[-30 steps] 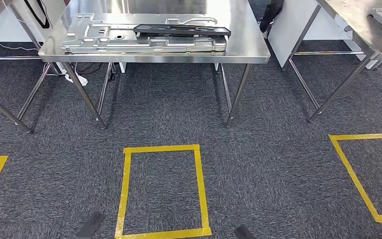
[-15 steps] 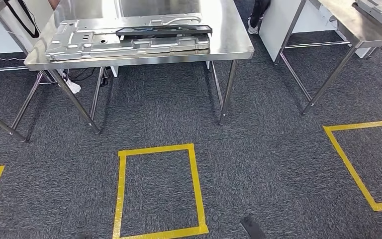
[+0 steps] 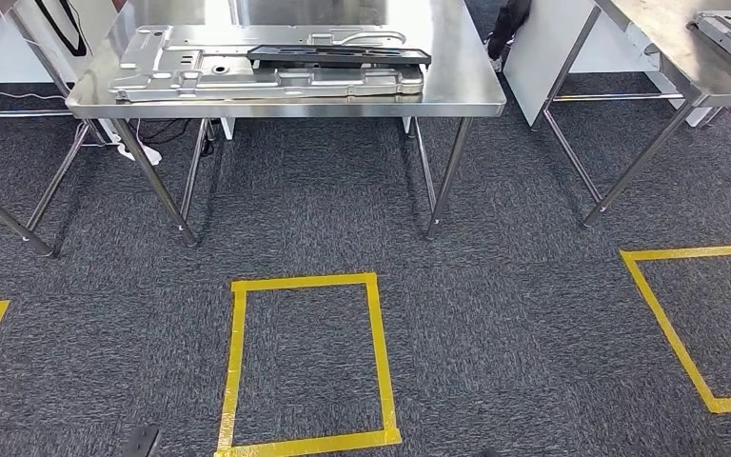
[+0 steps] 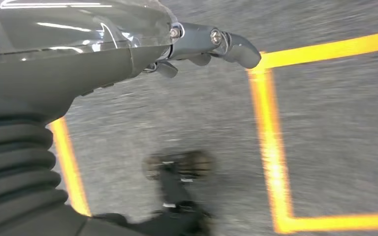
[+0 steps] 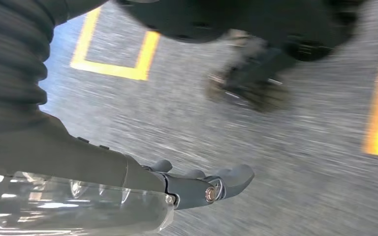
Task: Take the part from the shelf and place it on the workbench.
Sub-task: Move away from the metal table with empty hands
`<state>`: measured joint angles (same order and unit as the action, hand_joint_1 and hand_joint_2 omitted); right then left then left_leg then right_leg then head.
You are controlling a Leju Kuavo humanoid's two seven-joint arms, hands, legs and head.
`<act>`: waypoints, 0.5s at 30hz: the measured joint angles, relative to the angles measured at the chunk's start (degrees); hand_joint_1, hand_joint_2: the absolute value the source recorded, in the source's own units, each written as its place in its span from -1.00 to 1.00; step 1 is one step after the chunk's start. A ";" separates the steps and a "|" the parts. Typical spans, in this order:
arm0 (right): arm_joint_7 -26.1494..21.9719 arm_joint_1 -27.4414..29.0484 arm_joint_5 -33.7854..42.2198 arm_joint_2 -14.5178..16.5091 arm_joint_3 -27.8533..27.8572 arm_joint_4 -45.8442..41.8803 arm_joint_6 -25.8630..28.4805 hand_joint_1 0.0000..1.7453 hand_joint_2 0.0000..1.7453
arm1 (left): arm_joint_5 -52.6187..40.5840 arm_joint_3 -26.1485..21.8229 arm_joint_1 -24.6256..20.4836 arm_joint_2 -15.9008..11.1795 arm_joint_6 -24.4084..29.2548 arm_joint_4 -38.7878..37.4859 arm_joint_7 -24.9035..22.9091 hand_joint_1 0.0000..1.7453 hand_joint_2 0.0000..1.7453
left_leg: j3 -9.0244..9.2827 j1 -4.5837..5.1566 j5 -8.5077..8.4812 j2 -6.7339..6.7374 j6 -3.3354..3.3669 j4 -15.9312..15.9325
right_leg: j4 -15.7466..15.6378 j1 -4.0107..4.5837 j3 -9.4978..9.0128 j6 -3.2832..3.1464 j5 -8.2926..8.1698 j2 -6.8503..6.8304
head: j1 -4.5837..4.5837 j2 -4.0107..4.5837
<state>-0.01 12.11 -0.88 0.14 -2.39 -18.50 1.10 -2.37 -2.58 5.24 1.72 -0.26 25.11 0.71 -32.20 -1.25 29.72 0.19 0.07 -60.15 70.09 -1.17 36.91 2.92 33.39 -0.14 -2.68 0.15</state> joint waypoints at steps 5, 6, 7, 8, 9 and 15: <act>0.04 1.29 0.48 0.08 0.36 1.46 -0.77 -1.00 0.00 | 1.62 0.65 -1.11 -0.81 0.30 2.23 -0.37 -1.00 1.00 | -0.21 0.62 0.08 0.11 -0.78 -0.07 | -11.72 -0.70 -6.38 1.06 -3.72 0.48 | -0.49 0.00; -0.01 0.69 0.57 0.08 0.46 0.81 -0.88 -1.00 0.50 | 1.94 0.74 -0.52 -0.83 0.32 1.55 -0.56 -1.00 1.00 | -0.05 0.64 -0.01 0.25 -0.89 0.10 | -11.71 -0.64 -6.23 0.80 -3.71 0.64 | -0.07 0.00; -0.06 0.07 0.64 0.08 0.54 0.21 -0.93 -1.00 1.00 | 2.14 0.82 0.19 -0.84 0.33 0.97 -0.71 -1.00 1.00 | 0.09 0.53 -0.07 0.34 -1.00 0.22 | -11.71 -0.54 -6.09 0.77 -3.72 0.76 | 0.30 0.00; -0.06 -0.54 0.68 0.08 0.63 -0.20 -0.93 -1.00 1.00 | 2.23 0.90 0.93 -0.85 0.31 0.54 -0.80 -1.00 1.00 | 0.16 0.42 -0.13 0.30 -1.11 0.30 | -11.71 -0.42 -5.93 0.69 -3.69 0.76 | 0.58 0.00; -0.04 -1.02 0.70 0.08 0.71 -0.48 -0.93 -1.00 1.00 | 2.28 1.01 1.58 -0.86 0.30 0.27 -0.83 -1.00 1.00 | 0.16 0.30 -0.19 0.14 -1.22 0.35 | -11.71 -0.31 -5.80 0.60 -3.65 0.65 | 0.76 0.00; -0.01 -2.33 0.78 0.04 0.87 -1.84 -0.93 -1.00 1.00 | 2.35 1.49 3.04 -0.87 0.34 -0.94 -0.71 -1.00 1.00 | -0.03 0.01 -0.39 -0.32 -1.59 0.50 | -11.67 -0.02 -5.71 0.21 -3.64 0.19 | 0.92 0.00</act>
<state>-0.02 9.78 -0.10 0.18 -1.52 -20.34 0.17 -0.02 -1.09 8.28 0.85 0.08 24.17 0.00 -32.23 -1.24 29.34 -0.13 -1.52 -59.65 58.42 -1.19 31.20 3.13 29.75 0.05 -1.76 0.15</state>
